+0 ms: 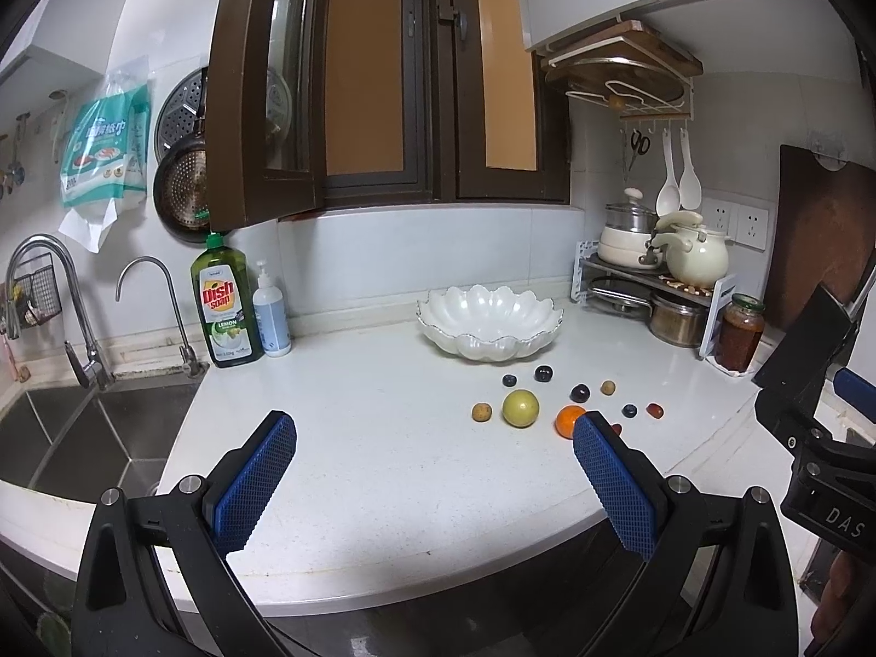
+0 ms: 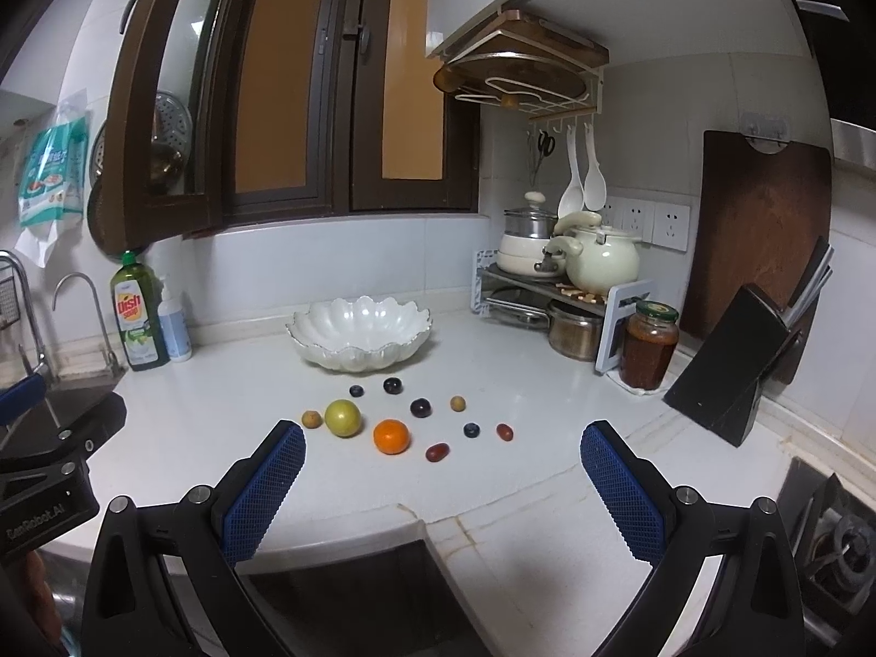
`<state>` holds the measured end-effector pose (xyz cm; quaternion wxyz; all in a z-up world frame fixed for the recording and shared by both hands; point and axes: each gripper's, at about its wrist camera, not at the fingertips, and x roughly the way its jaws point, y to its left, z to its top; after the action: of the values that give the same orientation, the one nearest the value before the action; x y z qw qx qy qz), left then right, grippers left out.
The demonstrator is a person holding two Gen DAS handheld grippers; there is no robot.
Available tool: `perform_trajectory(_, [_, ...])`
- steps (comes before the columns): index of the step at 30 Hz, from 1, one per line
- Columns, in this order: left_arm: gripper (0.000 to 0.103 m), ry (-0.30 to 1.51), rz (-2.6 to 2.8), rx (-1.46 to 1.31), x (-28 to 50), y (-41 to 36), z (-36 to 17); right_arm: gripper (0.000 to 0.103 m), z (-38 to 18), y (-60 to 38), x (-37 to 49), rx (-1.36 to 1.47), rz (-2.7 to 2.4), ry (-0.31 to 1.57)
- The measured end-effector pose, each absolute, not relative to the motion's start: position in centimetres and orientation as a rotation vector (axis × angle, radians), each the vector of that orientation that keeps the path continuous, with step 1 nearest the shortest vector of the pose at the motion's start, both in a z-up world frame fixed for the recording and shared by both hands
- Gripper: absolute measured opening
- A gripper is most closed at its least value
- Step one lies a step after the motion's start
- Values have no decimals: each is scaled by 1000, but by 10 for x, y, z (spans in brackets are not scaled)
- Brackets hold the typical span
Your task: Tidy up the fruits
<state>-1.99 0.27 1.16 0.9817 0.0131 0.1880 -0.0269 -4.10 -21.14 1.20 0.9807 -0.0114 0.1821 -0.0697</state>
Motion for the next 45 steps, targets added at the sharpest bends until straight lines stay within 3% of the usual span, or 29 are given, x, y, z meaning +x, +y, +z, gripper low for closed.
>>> perform_trajectory(45, [103,355,-53,28,-28,0,26,102,17,-210,-44,-22,-133,358])
